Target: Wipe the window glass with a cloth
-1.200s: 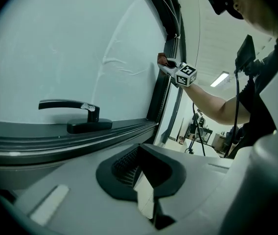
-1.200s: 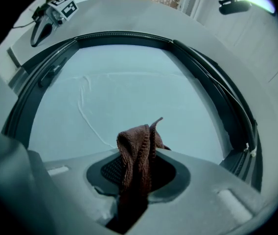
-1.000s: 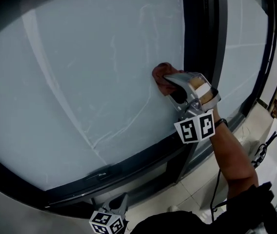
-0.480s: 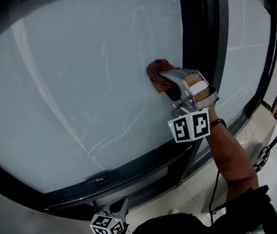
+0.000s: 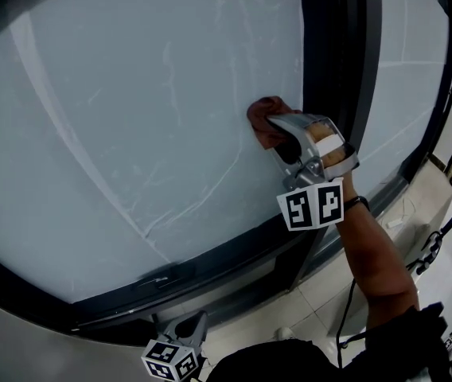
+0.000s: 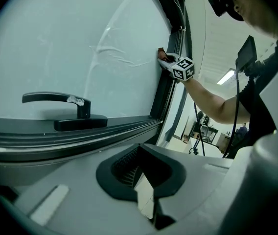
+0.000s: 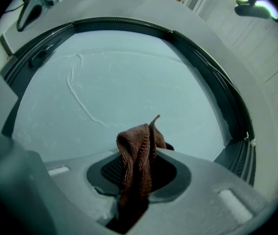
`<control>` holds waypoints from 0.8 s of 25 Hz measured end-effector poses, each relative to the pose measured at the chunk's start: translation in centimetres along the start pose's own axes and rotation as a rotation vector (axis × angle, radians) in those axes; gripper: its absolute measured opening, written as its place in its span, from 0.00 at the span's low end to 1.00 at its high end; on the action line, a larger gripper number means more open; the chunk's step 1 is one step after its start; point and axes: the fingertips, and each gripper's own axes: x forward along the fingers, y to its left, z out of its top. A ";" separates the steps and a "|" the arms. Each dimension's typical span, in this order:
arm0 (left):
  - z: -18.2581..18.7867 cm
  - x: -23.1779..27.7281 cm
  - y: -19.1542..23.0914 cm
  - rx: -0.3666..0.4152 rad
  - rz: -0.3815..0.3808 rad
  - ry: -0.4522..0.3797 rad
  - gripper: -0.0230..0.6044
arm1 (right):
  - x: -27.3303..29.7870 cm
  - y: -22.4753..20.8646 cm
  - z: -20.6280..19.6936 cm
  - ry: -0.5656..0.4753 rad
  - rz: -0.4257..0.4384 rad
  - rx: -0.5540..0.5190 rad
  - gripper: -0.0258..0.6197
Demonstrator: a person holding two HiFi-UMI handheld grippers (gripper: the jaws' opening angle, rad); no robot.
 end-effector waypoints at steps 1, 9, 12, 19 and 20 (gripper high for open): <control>-0.3 0.0 0.0 -0.002 -0.003 0.004 0.06 | -0.1 0.4 -0.1 0.003 0.006 0.006 0.16; -1.0 0.3 -0.6 -0.007 -0.012 0.023 0.06 | -1.0 3.3 -1.0 0.021 0.045 0.044 0.16; -1.2 0.4 -0.7 -0.008 -0.013 0.028 0.06 | -1.3 4.3 -1.3 0.028 0.059 0.052 0.16; -1.2 1.0 -1.4 -0.003 -0.028 0.041 0.06 | -2.1 7.1 -2.0 0.058 0.094 0.023 0.16; -1.2 1.1 -1.4 -0.003 -0.029 0.041 0.06 | -2.2 7.5 -2.1 0.062 0.099 0.017 0.16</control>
